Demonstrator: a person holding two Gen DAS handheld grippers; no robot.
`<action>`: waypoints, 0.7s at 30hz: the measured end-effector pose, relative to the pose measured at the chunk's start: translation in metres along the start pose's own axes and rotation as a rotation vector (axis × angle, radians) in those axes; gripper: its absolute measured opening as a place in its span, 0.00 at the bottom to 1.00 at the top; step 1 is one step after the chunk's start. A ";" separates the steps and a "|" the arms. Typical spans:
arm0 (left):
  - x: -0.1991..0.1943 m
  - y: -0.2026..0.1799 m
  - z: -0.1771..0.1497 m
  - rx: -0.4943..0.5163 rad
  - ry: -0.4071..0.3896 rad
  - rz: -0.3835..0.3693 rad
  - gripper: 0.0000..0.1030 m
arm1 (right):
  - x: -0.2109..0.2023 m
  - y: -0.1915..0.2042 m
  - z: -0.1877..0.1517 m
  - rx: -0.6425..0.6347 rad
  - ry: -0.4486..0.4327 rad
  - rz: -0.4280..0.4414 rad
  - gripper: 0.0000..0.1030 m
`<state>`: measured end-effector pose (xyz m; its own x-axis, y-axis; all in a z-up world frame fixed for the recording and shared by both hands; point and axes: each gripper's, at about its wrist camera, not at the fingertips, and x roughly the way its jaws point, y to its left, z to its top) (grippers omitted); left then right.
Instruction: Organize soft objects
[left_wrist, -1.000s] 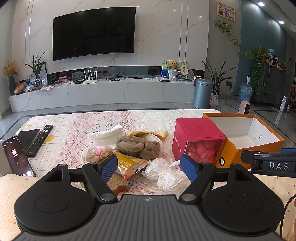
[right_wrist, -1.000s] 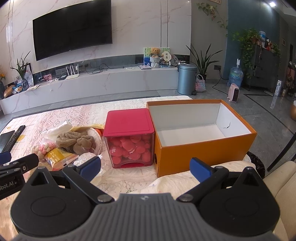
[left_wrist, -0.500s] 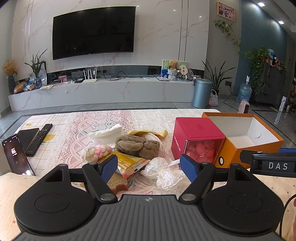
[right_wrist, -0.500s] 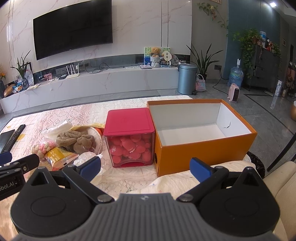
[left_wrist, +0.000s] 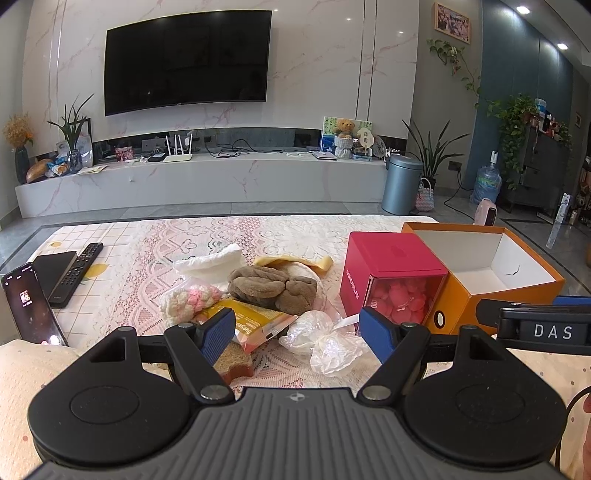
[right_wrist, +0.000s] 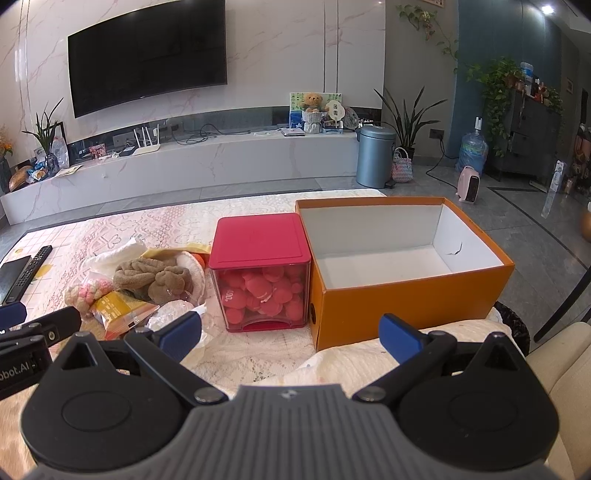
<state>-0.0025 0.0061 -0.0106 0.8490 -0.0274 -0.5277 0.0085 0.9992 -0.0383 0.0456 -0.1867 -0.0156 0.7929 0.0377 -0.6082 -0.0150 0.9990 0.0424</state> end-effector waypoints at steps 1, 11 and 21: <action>0.000 0.000 0.001 0.001 0.000 -0.001 0.87 | 0.000 0.000 0.000 0.000 0.000 0.000 0.97; 0.001 0.000 0.001 -0.001 0.001 -0.002 0.87 | 0.000 0.001 -0.001 -0.002 0.003 0.000 0.97; 0.000 0.000 0.001 -0.007 0.001 -0.003 0.87 | -0.001 0.002 -0.001 -0.005 0.003 0.000 0.97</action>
<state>-0.0014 0.0065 -0.0095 0.8486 -0.0302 -0.5283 0.0071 0.9989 -0.0456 0.0443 -0.1848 -0.0158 0.7912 0.0380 -0.6104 -0.0181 0.9991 0.0388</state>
